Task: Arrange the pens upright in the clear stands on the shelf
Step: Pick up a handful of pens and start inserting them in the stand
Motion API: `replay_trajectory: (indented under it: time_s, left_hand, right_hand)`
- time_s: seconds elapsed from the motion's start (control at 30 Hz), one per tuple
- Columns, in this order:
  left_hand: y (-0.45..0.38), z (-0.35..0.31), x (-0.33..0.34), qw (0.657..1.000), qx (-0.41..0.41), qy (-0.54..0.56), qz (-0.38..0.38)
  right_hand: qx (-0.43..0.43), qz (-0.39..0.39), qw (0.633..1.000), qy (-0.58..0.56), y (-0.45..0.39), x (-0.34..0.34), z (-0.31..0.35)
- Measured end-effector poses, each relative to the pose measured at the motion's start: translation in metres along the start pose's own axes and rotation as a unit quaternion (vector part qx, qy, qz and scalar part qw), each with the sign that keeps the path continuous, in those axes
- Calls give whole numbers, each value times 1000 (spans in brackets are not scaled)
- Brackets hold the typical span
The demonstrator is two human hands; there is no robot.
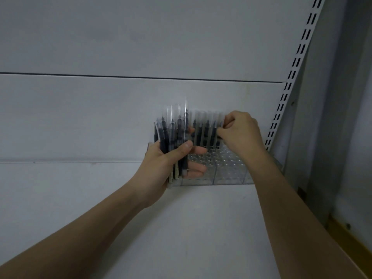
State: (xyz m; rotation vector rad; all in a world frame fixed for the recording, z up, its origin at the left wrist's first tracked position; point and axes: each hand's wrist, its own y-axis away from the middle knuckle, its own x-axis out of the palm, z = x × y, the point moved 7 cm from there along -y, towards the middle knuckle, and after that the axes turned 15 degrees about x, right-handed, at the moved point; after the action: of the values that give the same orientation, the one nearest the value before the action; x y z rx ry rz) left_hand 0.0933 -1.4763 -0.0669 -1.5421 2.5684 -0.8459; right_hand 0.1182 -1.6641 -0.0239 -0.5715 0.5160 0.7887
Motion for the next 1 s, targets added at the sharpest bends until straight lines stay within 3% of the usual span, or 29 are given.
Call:
replay_trajectory:
  time_s: [0.23,0.37,0.47,0.7,1.0]
  left_hand:
    - [4,0,6,999,-24,28,6]
    - [5,1,7,999,-27,17,14]
    - [5,4,8,999,-30,18,22]
    - [4,6,7,1000,-15,2,19]
    - [3,7,4,1000,-25,5,1]
  right_hand:
    - [24,45,997,62,1,-14,6]
    - [-64,-26,985,-155,25,-42,28]
    - [-63,85,951,-292,46,-21,39]
    - [-9,247,910,-334,65,12,37]
    - [3,204,911,-357,46,10,23]
